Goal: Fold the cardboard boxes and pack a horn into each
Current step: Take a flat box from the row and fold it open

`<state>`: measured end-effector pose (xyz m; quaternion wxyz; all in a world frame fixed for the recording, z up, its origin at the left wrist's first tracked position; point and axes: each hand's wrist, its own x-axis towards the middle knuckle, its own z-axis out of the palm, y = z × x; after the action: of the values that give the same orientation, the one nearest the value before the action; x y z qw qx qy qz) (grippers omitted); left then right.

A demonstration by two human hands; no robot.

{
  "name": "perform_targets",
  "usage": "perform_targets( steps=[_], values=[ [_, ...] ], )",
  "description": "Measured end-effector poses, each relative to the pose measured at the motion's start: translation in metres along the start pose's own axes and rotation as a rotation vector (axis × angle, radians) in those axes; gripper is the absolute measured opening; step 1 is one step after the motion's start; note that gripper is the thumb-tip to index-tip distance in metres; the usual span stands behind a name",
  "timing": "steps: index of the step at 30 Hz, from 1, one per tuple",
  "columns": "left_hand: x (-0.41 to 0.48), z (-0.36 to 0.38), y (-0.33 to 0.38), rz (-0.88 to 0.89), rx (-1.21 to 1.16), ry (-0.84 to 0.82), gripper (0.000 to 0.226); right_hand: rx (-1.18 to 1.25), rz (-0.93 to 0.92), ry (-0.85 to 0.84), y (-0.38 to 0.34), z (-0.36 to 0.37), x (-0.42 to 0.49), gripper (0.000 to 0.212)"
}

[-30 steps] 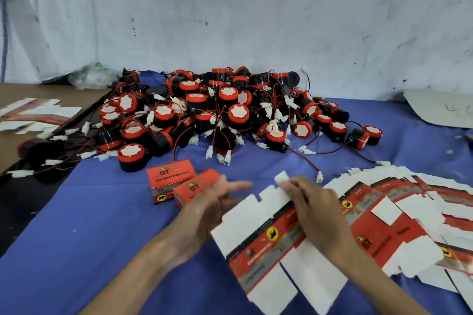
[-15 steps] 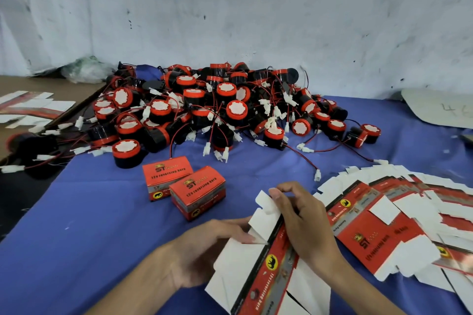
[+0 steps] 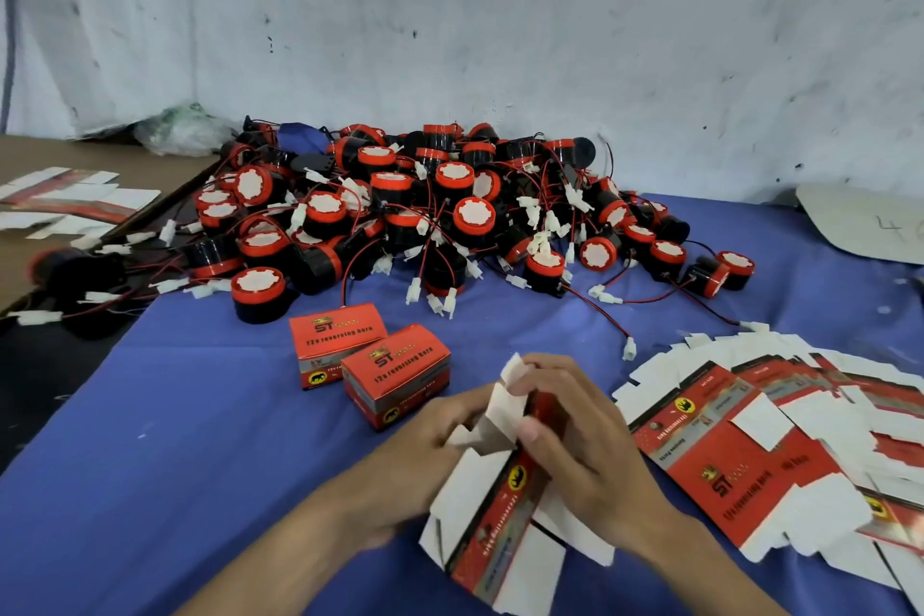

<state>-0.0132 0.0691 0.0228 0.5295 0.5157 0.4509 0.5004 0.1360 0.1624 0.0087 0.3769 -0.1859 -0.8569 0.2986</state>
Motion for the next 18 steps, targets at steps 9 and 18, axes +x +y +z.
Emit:
perform_targets(
  steps=[9, 18],
  values=[
    [-0.0010, -0.0113, -0.0021, -0.026, 0.246, 0.017, 0.021, -0.035, 0.237, -0.294, -0.0049, 0.0040, -0.0001, 0.056],
    [0.0006, -0.0057, -0.0085, 0.005, 0.445, 0.117, 0.010, -0.013, 0.290, -0.297, -0.0076, 0.0004, 0.0020, 0.056]
  ],
)
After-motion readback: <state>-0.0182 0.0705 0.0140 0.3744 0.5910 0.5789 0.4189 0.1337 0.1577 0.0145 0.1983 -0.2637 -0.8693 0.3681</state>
